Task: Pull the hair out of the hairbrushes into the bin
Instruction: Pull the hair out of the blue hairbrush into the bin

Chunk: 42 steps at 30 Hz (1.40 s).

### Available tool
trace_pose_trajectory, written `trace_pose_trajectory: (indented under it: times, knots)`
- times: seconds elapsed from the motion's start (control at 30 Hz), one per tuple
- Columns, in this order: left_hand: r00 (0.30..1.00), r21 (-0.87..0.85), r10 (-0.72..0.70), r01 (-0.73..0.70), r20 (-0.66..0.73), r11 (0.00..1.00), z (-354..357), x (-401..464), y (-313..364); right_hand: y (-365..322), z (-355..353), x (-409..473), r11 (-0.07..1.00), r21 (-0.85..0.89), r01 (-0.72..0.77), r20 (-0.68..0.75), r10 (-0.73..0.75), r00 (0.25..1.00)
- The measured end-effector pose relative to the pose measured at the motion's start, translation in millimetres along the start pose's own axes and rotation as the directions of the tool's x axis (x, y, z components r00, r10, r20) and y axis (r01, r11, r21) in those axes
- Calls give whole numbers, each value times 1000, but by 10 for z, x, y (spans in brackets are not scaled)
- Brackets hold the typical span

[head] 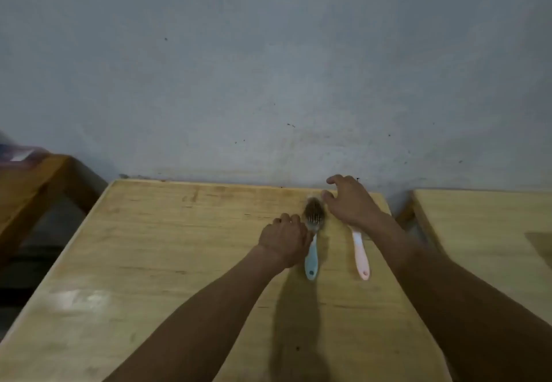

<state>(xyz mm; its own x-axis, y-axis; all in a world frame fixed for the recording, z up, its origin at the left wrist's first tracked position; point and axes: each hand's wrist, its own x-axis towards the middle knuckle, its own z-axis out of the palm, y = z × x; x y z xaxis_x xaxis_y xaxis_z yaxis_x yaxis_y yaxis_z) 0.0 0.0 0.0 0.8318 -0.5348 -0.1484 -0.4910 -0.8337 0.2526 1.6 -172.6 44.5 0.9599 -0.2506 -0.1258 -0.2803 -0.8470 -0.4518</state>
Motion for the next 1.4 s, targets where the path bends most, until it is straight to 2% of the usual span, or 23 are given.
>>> trace_pose_trajectory:
  times: [0.27, 0.4, 0.5, 0.63, 0.73, 0.93, 1.1, 1.27, 1.4]
  knots:
    - [990, -166, -128, 116, -57, 979, 529, 385, 81, 121, 418, 596, 977, -214, -20, 139, 51, 989]
    - [983, -148, -70, 45, -168, 988, 636, 443, 61, 161, 610, 807, 954, -299, -7, 120, 45, 992]
    - [969, -146, -26, -11, -246, 989, 683, 439, -4, 142, 657, 873, 966, -256, -29, 68, 48, 997]
    - [958, -308, -84, -5, -275, 952, 671, 322, -122, 59, 626, 869, 980, -196, -39, 59, 51, 997]
    - [955, -496, -128, -22, -266, 868, 632, 186, -264, -82, 506, 725, 997, -3, -82, 65, 82, 994]
    - [966, -751, -184, -14, -180, 660, 476, -263, -618, -488, 313, 312, 984, 176, -23, 155, -5, 988]
    - [946, -789, -246, -15, -210, 615, 319, -751, -911, -905, 412, -66, 938, 339, 78, 192, -150, 970]
    - [945, -838, -273, -1, -179, 546, 264, -1350, -1252, -1334, 689, -388, 910, 379, 168, 277, -285, 918]
    - [902, -844, -373, 19, -217, 537, 334, -1737, -1597, -1694, 1015, -584, 878, 425, 221, 295, -365, 883]
